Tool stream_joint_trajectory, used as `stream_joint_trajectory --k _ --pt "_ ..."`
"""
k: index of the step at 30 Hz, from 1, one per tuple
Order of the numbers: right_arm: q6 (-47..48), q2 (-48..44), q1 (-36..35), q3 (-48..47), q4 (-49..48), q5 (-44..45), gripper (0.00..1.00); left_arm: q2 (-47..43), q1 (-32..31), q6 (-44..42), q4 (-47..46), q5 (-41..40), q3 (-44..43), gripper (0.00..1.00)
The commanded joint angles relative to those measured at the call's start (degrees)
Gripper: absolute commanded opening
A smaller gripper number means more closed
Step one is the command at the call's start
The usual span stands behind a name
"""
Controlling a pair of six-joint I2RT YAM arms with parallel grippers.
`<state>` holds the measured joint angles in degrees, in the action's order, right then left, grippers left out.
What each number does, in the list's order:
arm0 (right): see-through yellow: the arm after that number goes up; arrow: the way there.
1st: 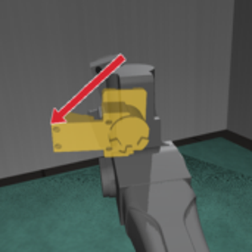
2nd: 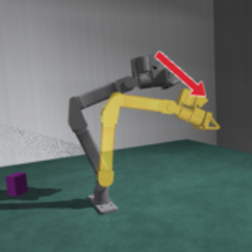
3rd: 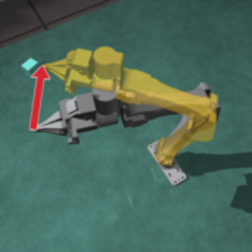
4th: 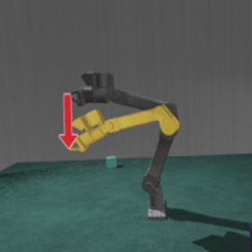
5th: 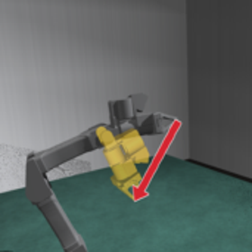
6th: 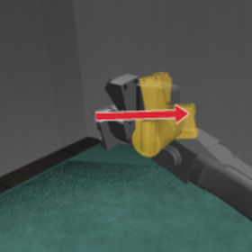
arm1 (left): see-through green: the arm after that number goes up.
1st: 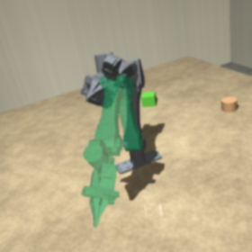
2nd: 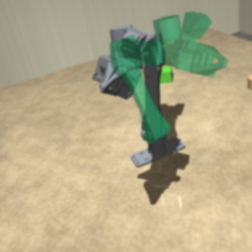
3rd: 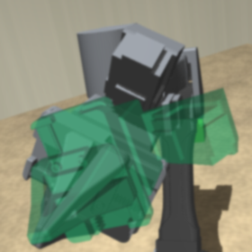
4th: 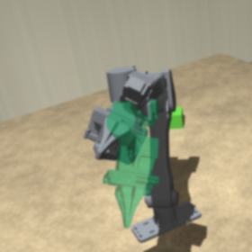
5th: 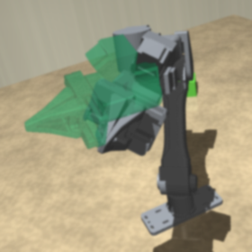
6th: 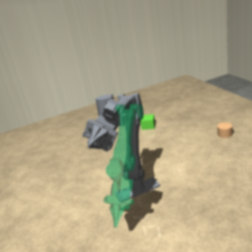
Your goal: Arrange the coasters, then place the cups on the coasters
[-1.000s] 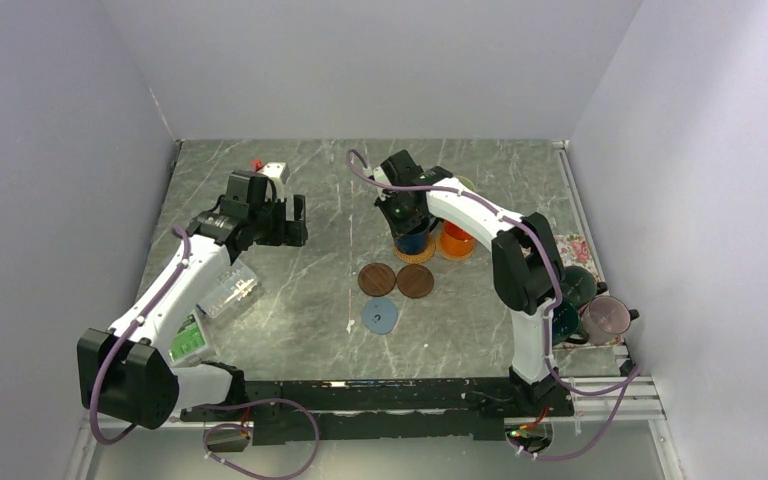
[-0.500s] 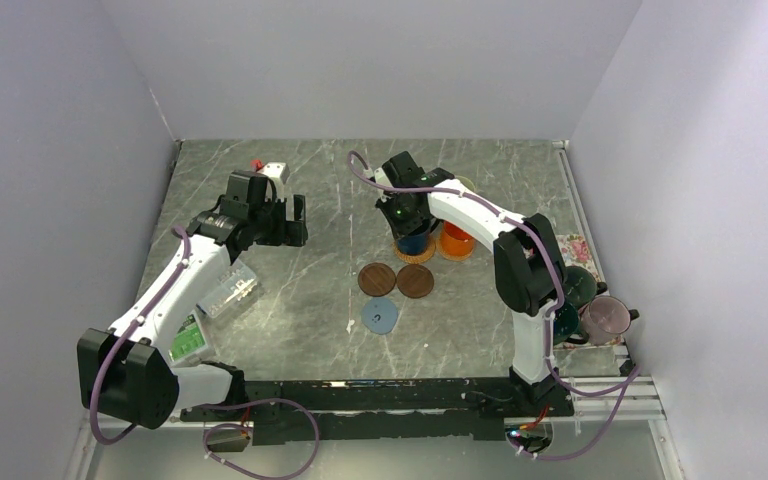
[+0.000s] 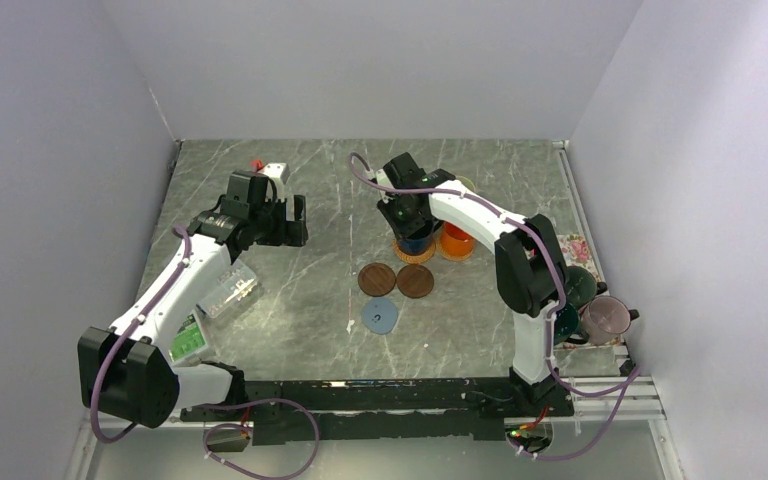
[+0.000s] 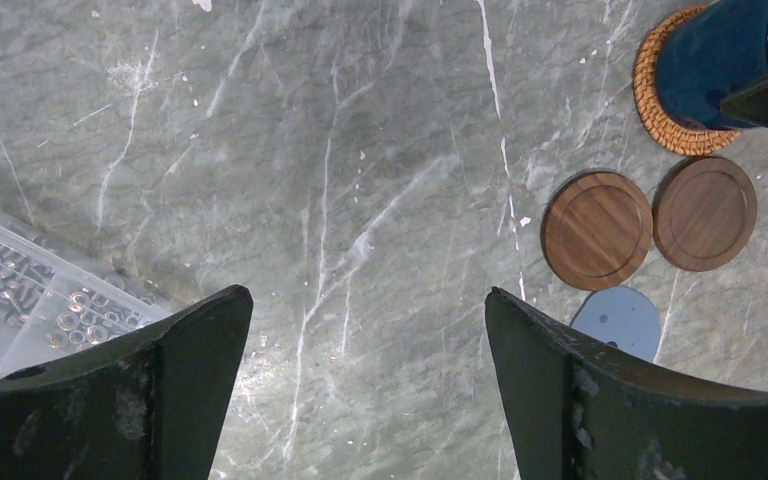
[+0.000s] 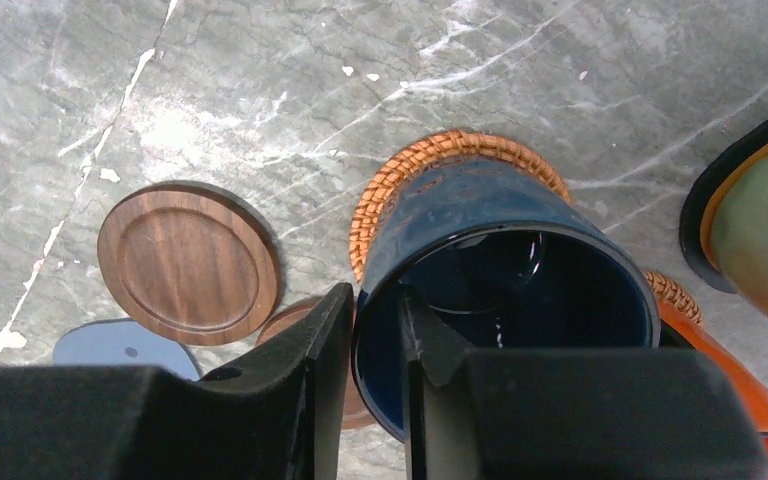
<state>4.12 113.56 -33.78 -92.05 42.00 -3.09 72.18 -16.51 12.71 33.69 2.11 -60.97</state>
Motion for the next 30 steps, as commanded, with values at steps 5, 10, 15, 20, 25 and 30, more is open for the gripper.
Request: stream_joint_trajectory --k 5,10,15,20,25,30 --pt "0.2 -3.7 0.3 -0.3 -0.7 0.9 0.32 -0.1 0.2 -0.8 -1.2 0.5 -0.1 0.93" --pt "0.0 -4.7 0.2 -1.3 -0.3 0.7 0.38 -0.2 0.2 -0.8 -1.2 0.4 -0.1 0.93" --pt "-0.8 -8.3 0.1 -1.8 -0.8 -0.5 0.49 -0.4 0.2 -0.7 -1.3 0.0 0.0 0.93" --pt "-3.6 -13.0 0.0 -2.8 -0.5 0.8 0.56 -0.6 0.2 -0.7 -1.3 -0.5 0.1 0.93" --pt "-9.3 -21.2 0.1 -1.0 -2.5 6.2 0.66 -1.7 0.1 -0.6 -1.7 -1.4 0.4 0.93" --pt "-16.6 -28.5 4.2 3.8 -0.7 13.0 0.78 -3.1 0.2 -0.5 -2.2 -2.0 0.8 0.93"
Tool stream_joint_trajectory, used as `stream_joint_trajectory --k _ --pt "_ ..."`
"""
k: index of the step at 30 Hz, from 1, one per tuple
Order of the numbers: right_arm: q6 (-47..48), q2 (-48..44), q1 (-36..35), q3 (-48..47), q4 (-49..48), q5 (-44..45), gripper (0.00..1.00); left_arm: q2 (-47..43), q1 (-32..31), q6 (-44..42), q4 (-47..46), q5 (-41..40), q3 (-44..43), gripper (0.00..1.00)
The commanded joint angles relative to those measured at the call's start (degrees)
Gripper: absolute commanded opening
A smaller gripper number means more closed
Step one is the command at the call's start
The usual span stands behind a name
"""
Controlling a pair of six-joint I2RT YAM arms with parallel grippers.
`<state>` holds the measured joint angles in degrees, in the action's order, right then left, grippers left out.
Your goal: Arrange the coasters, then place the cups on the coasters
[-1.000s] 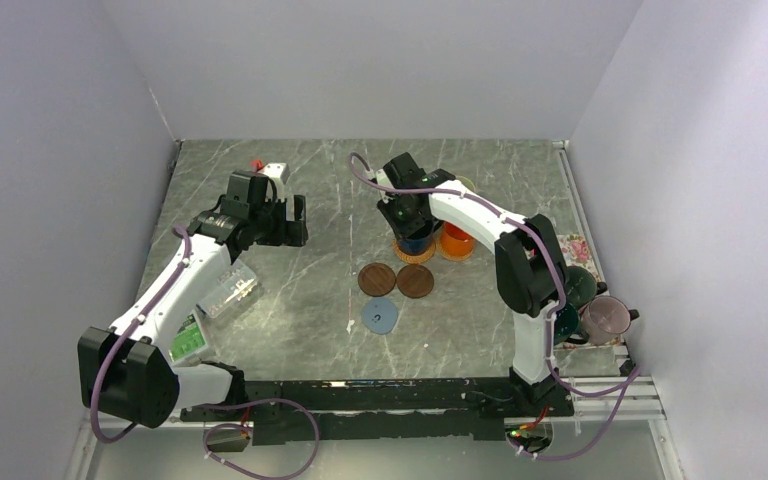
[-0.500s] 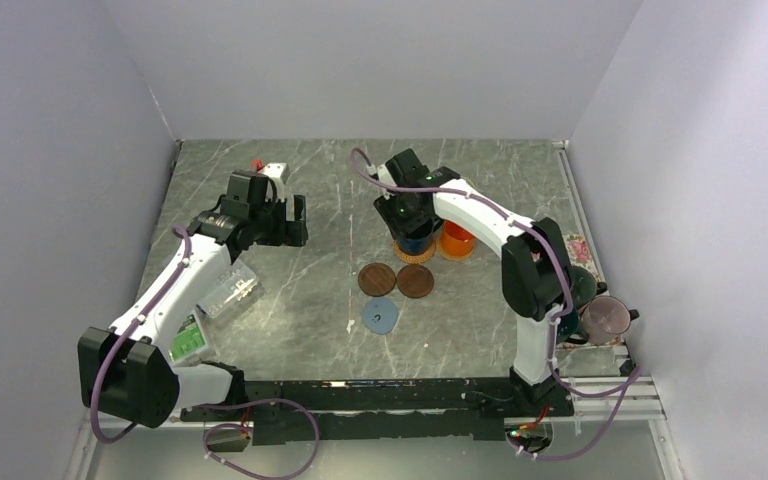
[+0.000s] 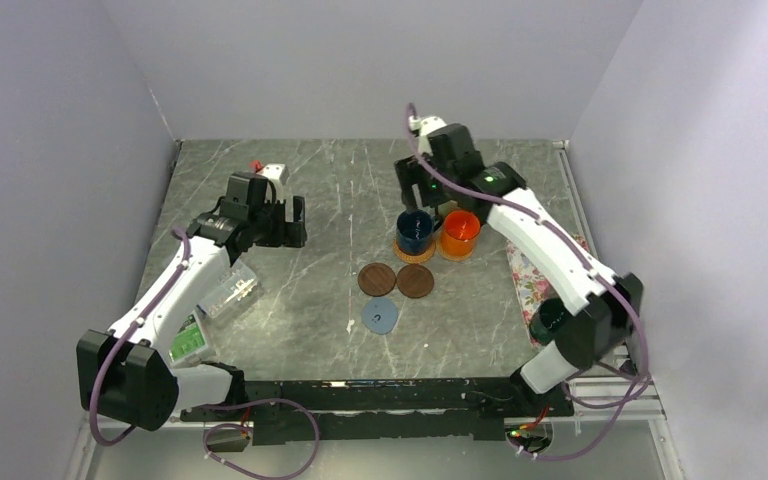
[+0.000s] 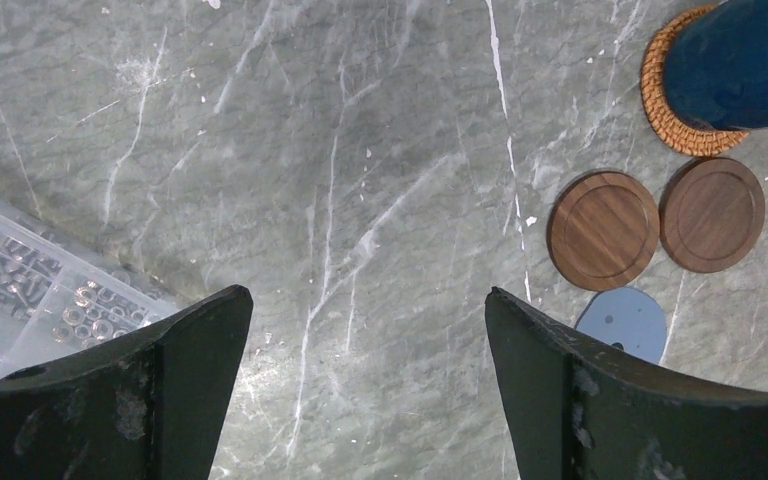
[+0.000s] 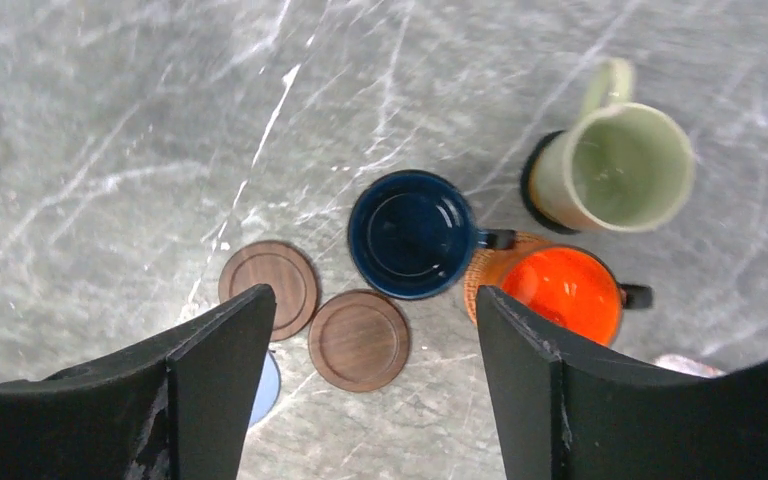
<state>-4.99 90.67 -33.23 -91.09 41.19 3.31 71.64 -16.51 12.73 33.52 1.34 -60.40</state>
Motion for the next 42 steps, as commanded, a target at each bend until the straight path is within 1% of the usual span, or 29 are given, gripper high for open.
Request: stream_joint_trajectory --k 1,4,10,13,14,18,21,24,25,27,28,34,38,42 --pt "-9.3 -7.2 5.6 4.3 0.7 6.5 0.79 -2.8 0.2 -0.6 -2.1 -1.3 0.3 0.93" --pt "-14.3 -13.3 12.6 11.1 0.7 6.3 0.88 -3.0 0.2 -0.5 -2.1 -1.3 0.3 0.93" --pt "-20.7 -23.0 26.8 23.9 3.3 11.5 0.99 -3.1 0.2 -0.3 -2.1 -0.6 0.3 0.93" --pt "-22.4 -27.1 32.5 30.1 3.5 17.2 1.0 -3.4 0.2 -0.2 -2.1 -0.2 0.3 0.93" --pt "-22.9 -28.3 35.1 32.0 3.3 17.8 1.0 -3.5 0.2 -0.2 -2.1 -0.1 0.4 0.93" --pt "-24.0 -32.9 43.1 38.1 0.9 16.0 1.0 -3.9 0.2 -0.2 -2.2 0.0 0.4 0.93" --pt "-24.8 -33.8 45.9 40.9 -0.3 16.6 0.99 -4.3 0.2 -0.2 -2.2 0.1 0.4 0.93" --pt "-24.4 -33.3 47.9 43.3 -3.3 15.9 0.96 -4.6 0.2 -0.2 -2.1 0.0 0.4 0.93" --pt "-24.0 -32.7 48.6 44.1 -4.2 15.3 0.94 -4.7 0.2 -0.2 -2.1 -0.1 0.4 0.93" --pt "-22.7 -31.2 49.2 45.4 -6.7 13.1 0.83 -4.9 0.2 -0.3 -2.1 -0.3 0.5 0.93" --pt "-22.3 -30.4 49.3 45.8 -7.7 12.4 0.81 -4.9 0.2 -0.3 -2.1 -0.4 0.5 0.93" --pt "-19.1 -25.8 49.8 46.4 -11.0 12.7 0.75 -4.8 0.2 -0.5 -1.9 -0.8 0.4 0.93" --pt "-19.4 -22.8 50.3 47.0 -12.5 13.0 0.7 -4.7 0.2 -0.6 -1.8 -0.9 0.3 0.93" --pt "-19.4 -19.0 50.4 46.6 -14.0 13.8 0.63 -4.6 0.2 -0.6 -1.9 -0.8 0.4 0.93"
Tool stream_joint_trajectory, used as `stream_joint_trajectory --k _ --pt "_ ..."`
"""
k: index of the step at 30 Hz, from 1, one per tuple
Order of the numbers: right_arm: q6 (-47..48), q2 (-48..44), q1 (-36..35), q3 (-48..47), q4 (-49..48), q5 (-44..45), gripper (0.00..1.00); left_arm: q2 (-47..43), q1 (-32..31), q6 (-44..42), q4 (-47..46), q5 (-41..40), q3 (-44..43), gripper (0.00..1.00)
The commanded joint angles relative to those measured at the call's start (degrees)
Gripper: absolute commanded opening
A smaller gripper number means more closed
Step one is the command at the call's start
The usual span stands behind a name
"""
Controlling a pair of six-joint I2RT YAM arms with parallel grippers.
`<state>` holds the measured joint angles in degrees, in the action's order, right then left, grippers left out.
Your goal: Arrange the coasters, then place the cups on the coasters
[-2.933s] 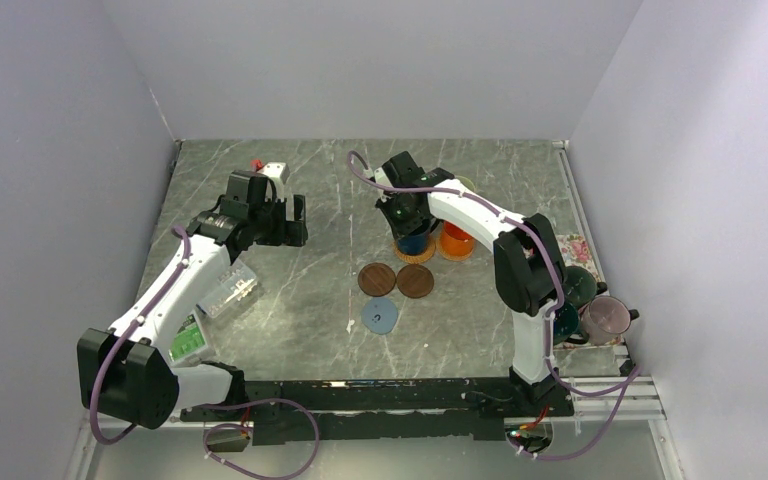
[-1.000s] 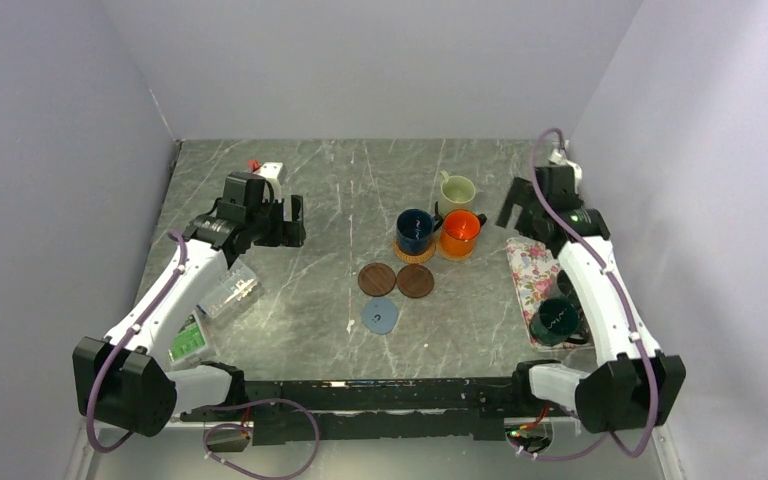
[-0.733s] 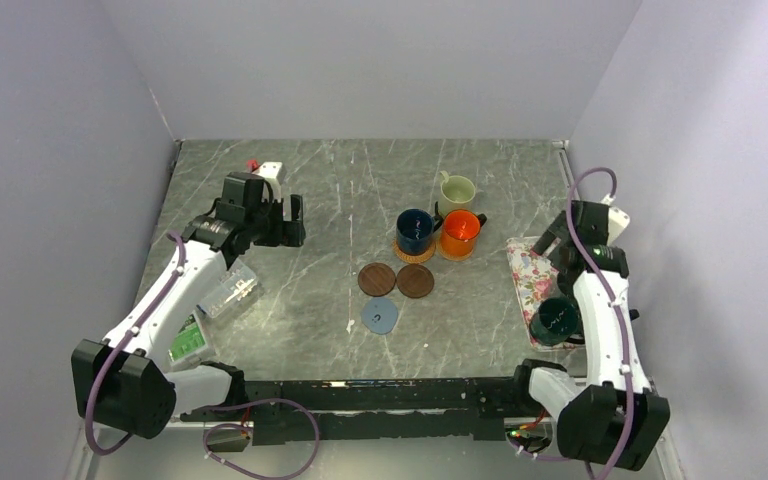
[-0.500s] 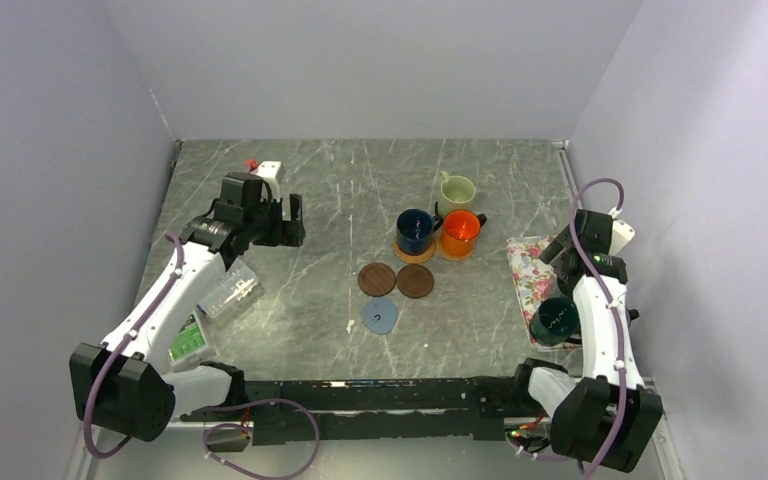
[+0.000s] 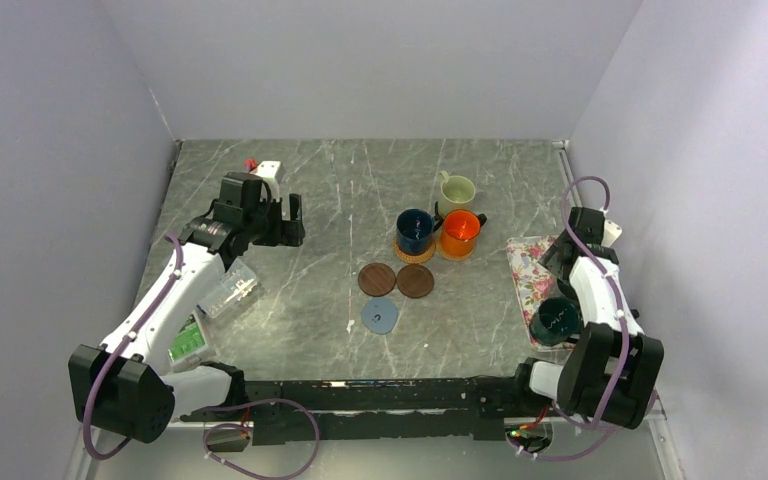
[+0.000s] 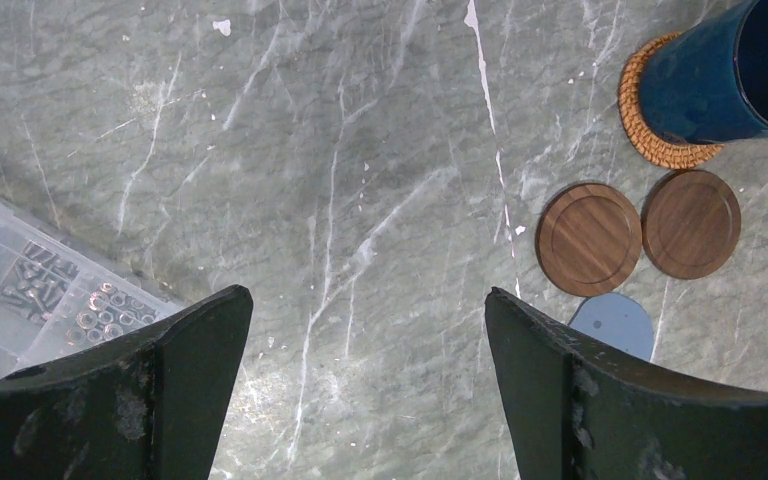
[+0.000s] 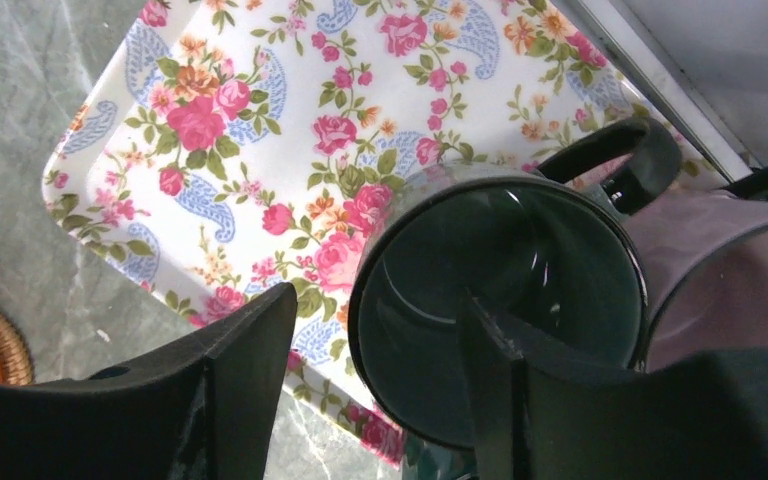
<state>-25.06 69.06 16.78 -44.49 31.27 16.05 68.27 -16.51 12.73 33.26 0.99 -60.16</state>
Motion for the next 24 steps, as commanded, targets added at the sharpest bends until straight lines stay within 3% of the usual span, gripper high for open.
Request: stream_joint_trajectory --k 1,5,8,13,19,24 --pt "0.9 3.3 0.4 -0.1 -4.6 0.9 0.58 -1.1 0.2 -0.6 -1.5 -0.4 0.1 0.93" --pt "1.8 4.6 0.4 -0.4 -5.6 -0.7 0.19 -0.9 0.2 -0.7 -1.5 -0.4 0.0 0.93" --pt "1.8 4.0 0.4 -0.5 -5.8 -0.2 0.01 -1.0 0.2 -0.7 -1.4 -0.5 0.0 0.93" --pt "2.1 1.4 0.3 -2.2 -4.2 0.3 0.0 -0.8 0.2 -0.7 -1.4 -0.2 -0.1 0.93" --pt "4.3 -6.5 -0.2 -4.2 -4.7 -6.1 0.0 -0.8 0.2 -0.6 -1.4 -0.2 -0.1 0.93" --pt "4.0 -9.9 -5.1 -10.3 -0.7 -7.4 0.0 -1.1 0.2 -0.6 -1.4 -0.5 -0.1 0.93"
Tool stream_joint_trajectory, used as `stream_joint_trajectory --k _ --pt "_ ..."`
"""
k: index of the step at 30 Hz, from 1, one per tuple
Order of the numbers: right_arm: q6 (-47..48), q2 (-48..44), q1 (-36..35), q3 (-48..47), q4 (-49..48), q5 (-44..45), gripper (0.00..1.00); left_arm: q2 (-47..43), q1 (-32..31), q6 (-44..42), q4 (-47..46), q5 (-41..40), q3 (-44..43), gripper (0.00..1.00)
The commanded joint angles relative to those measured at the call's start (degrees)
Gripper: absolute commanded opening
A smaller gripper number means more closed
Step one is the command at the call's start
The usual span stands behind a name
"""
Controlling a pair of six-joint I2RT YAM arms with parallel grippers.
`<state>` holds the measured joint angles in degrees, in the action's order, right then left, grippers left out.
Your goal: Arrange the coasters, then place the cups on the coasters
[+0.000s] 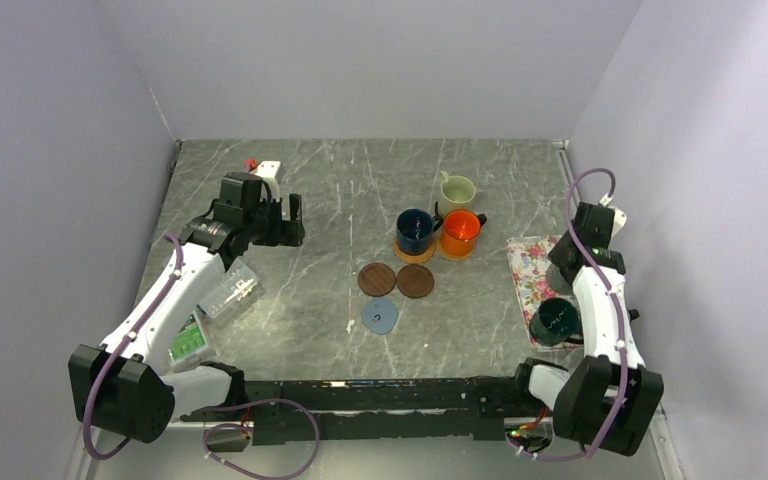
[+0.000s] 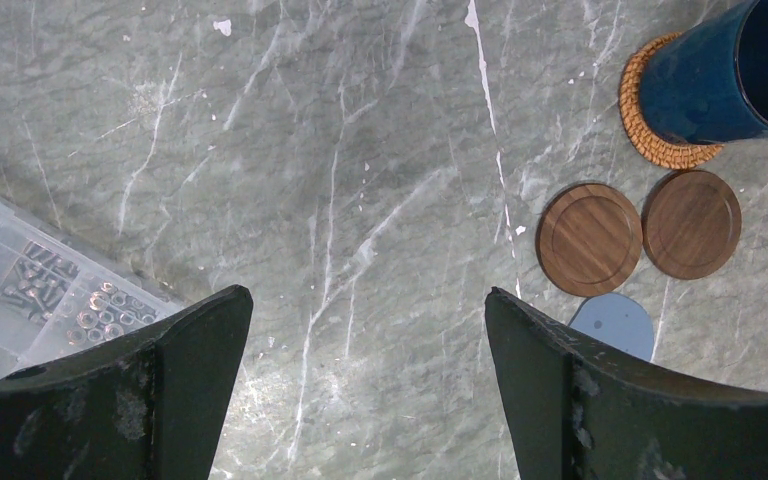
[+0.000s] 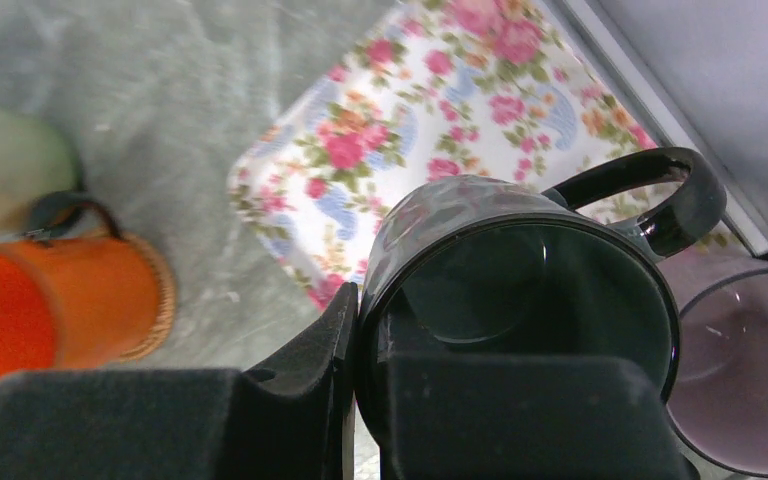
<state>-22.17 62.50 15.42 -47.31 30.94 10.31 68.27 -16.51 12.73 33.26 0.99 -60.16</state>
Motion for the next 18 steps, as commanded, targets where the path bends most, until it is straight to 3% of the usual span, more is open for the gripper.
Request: stream_joint_trajectory --k 1,9,18 --pt "0.9 -3.6 -6.6 -8.9 0.8 -1.0 0.0 -1.1 0.2 -0.6 -1.5 -0.4 0.0 0.93" --pt "-9.1 -1.9 -28.0 -21.4 11.4 5.2 0.0 -1.2 0.2 -0.6 -1.4 -0.2 -0.1 0.93" --pt "-24.0 8.8 -53.3 -30.2 22.0 22.1 0.0 -1.2 0.2 -0.3 -1.5 0.9 -0.1 0.93"
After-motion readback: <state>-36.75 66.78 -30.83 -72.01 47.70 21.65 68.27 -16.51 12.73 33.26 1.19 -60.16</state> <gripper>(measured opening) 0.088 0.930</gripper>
